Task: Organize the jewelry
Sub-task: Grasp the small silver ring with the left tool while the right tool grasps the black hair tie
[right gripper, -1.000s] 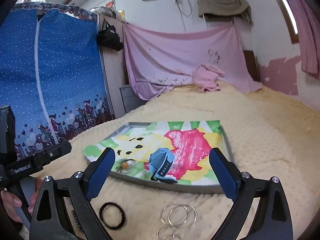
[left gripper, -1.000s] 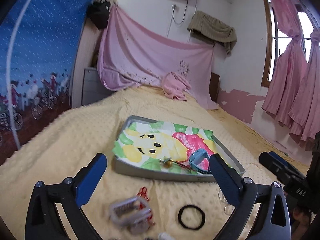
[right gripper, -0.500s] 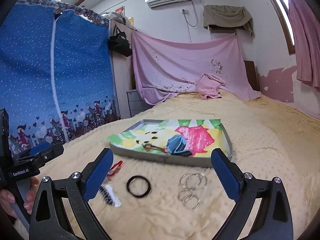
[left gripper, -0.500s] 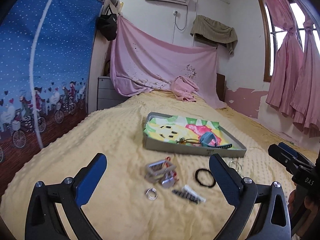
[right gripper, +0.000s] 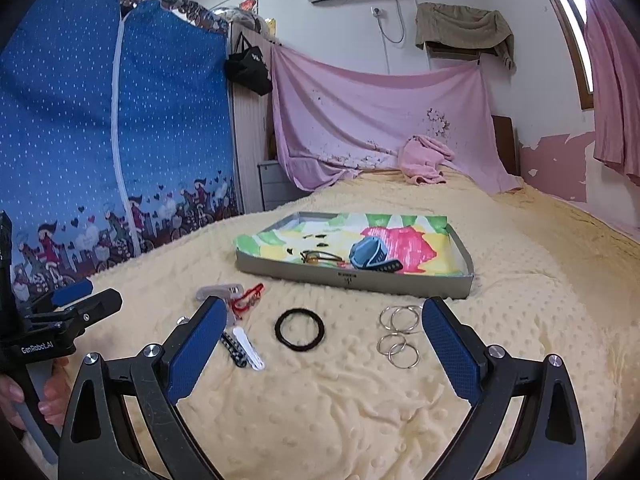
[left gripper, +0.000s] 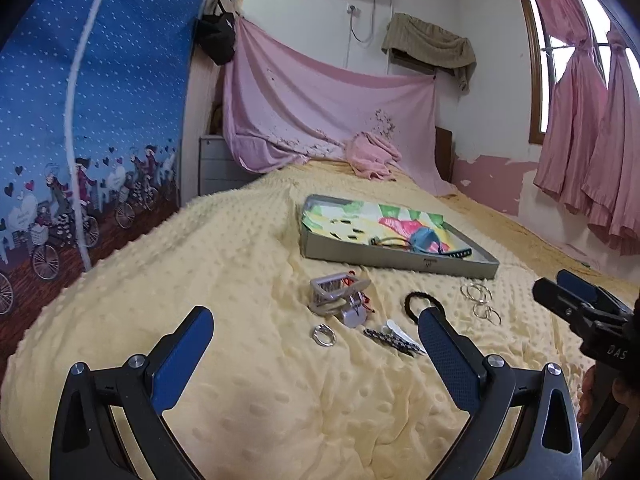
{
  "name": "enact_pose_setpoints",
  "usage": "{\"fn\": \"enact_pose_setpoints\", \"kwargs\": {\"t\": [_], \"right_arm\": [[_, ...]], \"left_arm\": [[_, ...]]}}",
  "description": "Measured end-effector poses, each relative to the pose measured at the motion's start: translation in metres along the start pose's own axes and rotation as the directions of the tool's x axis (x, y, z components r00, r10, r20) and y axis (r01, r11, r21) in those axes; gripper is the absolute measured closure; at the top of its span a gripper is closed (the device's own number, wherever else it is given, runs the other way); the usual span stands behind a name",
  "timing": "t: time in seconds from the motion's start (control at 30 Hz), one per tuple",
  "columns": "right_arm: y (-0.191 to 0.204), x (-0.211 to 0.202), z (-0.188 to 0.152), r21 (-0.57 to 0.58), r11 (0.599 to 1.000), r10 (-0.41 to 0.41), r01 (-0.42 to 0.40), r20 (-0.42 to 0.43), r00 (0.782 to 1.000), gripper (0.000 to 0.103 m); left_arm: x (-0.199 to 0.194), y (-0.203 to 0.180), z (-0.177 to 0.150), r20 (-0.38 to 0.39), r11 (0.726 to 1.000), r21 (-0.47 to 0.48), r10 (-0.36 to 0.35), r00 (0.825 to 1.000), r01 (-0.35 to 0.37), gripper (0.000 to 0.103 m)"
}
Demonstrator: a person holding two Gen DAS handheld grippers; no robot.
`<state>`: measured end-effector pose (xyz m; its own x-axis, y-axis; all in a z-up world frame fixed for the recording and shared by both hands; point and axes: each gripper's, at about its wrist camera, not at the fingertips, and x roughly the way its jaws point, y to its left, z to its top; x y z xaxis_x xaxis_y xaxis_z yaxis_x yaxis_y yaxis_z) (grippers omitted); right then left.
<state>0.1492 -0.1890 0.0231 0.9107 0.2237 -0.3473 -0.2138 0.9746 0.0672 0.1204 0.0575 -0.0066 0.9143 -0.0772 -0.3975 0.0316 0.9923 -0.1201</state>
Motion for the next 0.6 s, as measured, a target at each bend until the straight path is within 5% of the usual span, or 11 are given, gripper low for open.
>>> {"fn": "enact_pose_setpoints", "kwargs": {"t": [0.43, 0.6], "right_arm": [[-0.006, 0.051, -0.008, 0.025, 0.998, 0.056, -0.052, -0.164, 0.985, 0.008], [0.002, 0.081, -0.013, 0.016, 0.996, 0.086, -0.084, -0.241, 0.967, 0.028]], "left_arm": [[0.043, -0.004, -0.002, -0.147, 0.997, 0.003, -0.072, 0.987, 0.073, 0.002], [0.058, -0.006, -0.003, -0.185, 0.997, 0.015, -0.078, 0.98, 0.082, 0.023]]}}
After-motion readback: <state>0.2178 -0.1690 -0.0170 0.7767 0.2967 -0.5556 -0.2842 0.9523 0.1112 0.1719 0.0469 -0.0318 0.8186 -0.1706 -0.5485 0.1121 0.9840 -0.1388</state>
